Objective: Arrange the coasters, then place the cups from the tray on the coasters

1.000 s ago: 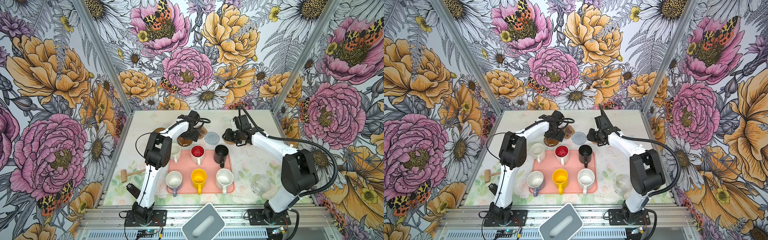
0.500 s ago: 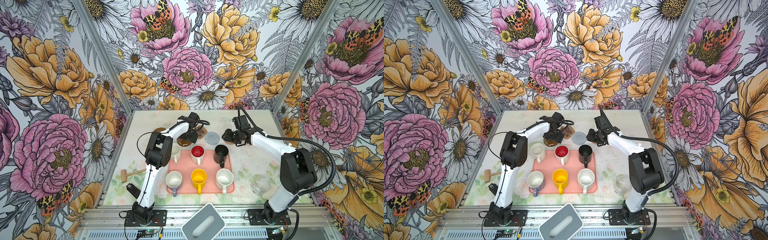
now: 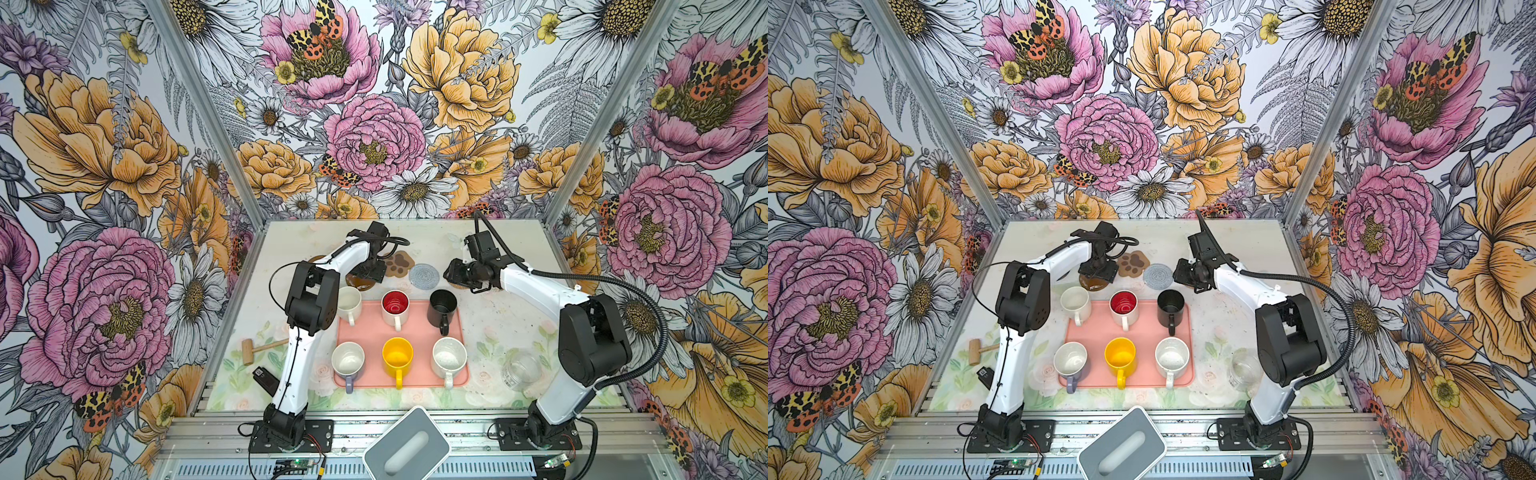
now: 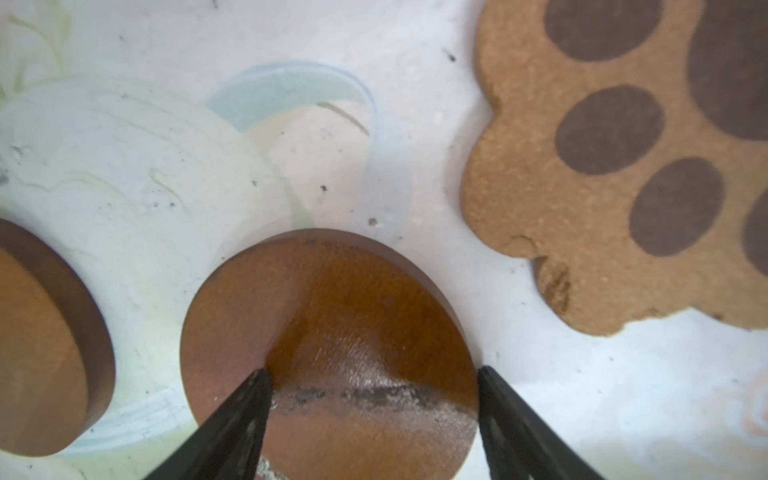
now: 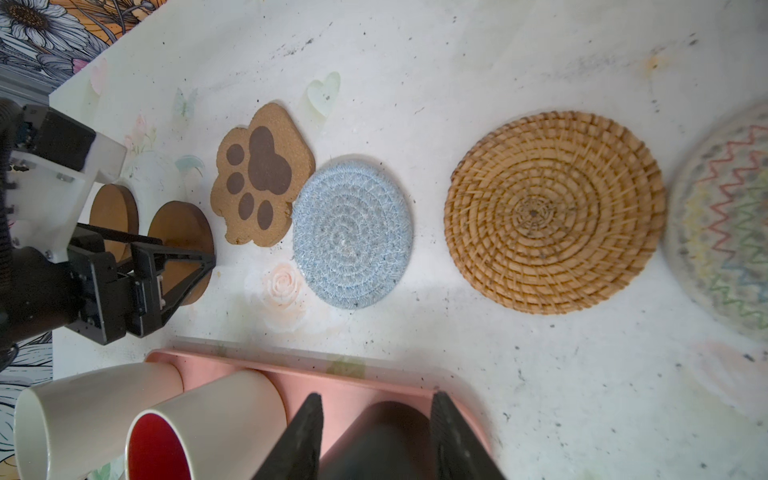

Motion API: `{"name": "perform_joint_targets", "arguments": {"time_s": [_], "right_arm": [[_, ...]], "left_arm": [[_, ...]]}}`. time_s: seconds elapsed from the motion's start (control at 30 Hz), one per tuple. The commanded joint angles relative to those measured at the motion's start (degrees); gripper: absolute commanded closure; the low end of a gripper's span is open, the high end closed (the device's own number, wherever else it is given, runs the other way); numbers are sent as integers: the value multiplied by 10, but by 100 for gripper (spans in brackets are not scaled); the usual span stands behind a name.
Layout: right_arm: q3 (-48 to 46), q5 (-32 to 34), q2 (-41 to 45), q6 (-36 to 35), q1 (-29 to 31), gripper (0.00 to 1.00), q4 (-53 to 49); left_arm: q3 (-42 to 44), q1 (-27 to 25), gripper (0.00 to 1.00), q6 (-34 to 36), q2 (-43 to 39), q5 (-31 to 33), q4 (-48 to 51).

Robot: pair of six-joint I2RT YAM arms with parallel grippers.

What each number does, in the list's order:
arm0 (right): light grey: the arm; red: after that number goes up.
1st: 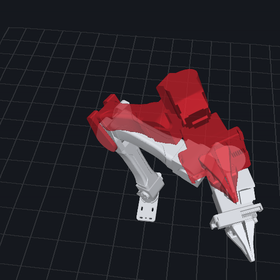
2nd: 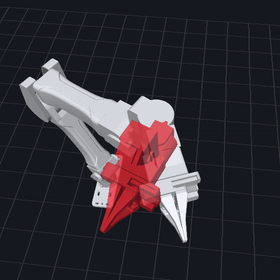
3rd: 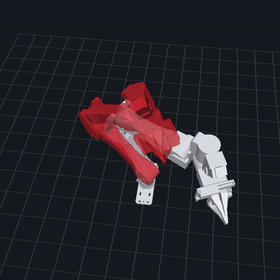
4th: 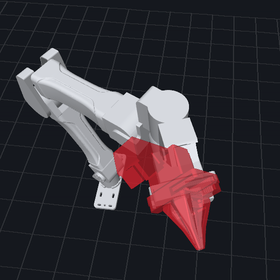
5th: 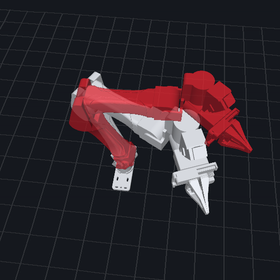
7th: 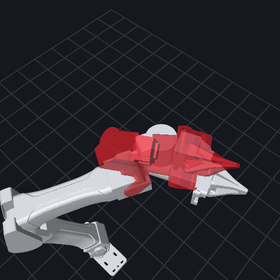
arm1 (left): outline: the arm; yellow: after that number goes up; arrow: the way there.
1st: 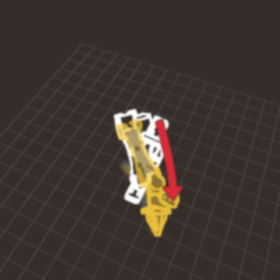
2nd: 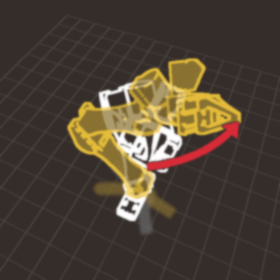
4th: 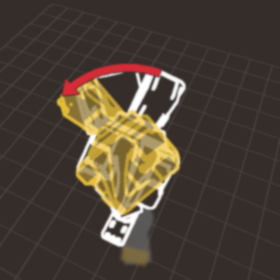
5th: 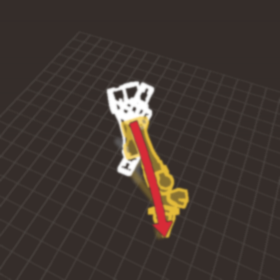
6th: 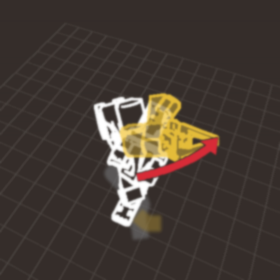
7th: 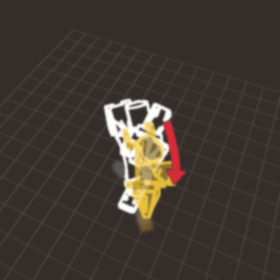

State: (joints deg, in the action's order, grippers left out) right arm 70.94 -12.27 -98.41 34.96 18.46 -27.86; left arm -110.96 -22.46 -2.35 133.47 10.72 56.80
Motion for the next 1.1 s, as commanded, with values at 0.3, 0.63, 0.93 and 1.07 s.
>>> {"name": "perform_joint_targets", "arguments": {"time_s": [0.3, 0.63, 0.93, 1.07], "right_arm": [[12, -5, -12, 4, 2, 55, 9], [16, -6, -21, 4, 2, 55, 9], [14, -6, -19, 3, 1, 55, 9], [9, -6, -14, 5, 2, 55, 16]], "left_arm": [[-73, 33, 25, 7, 72, -27, -1], [-113, 44, 25, 9, 95, -31, -1], [-148, 43, 21, 0, 67, -26, -1], [-163, 29, 21, -9, 50, -14, -1]]}}
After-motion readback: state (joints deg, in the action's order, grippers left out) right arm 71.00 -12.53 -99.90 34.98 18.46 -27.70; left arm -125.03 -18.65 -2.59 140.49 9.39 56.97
